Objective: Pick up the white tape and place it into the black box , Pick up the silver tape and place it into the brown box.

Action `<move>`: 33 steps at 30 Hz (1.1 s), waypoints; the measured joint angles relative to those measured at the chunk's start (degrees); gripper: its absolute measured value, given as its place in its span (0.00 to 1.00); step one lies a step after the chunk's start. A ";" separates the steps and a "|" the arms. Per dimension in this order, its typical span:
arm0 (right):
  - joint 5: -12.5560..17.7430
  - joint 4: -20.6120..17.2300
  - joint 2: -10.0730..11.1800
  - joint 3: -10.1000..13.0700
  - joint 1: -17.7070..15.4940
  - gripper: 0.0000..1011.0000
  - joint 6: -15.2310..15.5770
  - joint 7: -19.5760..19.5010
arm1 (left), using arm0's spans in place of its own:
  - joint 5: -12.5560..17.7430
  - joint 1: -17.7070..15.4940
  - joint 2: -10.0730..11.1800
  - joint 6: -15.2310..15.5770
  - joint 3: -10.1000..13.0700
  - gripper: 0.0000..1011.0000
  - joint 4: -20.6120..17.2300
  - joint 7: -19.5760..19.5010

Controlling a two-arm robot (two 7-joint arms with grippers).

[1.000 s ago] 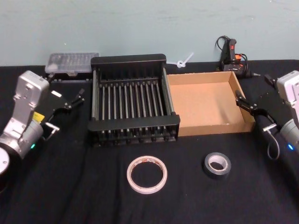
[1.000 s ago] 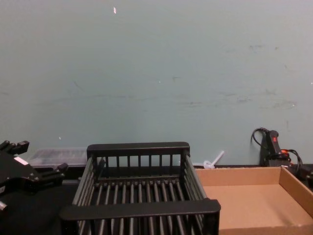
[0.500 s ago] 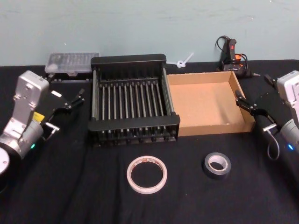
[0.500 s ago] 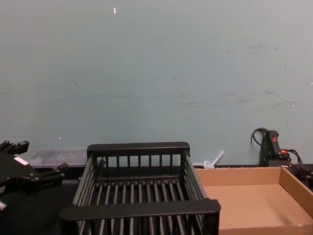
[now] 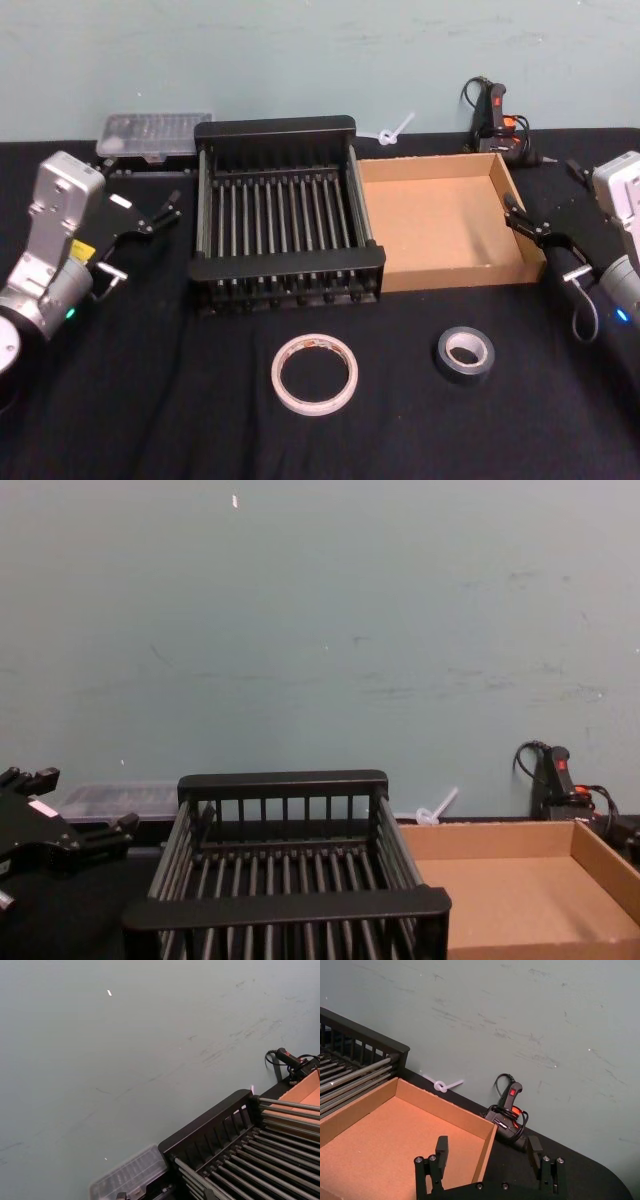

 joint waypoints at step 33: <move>6.99 -9.98 -1.58 6.82 -8.43 0.99 4.46 6.74 | 0.00 0.00 0.00 0.00 0.00 0.99 0.00 0.00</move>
